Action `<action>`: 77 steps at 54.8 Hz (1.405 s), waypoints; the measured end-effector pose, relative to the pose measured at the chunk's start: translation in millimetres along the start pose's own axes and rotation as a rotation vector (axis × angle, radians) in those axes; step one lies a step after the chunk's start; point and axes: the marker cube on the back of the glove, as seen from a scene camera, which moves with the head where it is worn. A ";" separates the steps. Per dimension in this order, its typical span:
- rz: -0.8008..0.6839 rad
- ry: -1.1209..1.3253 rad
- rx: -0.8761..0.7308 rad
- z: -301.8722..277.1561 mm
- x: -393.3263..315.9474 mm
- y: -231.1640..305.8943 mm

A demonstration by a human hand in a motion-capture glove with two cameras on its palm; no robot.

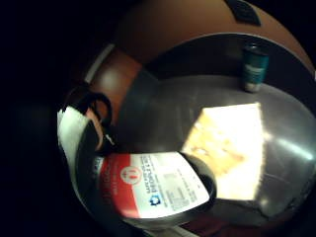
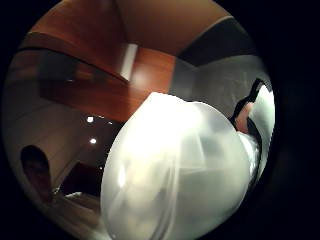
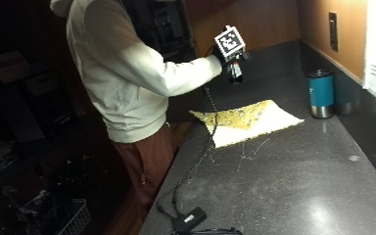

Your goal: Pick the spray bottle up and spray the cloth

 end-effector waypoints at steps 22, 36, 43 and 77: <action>0.037 -0.296 0.066 137.8 52.0 -41.5; 0.093 -0.213 0.071 208.1 100.7 -52.9; 0.123 -0.129 0.103 216.0 123.2 -56.1; 0.009 0.069 -0.120 88.2 94.5 -8.7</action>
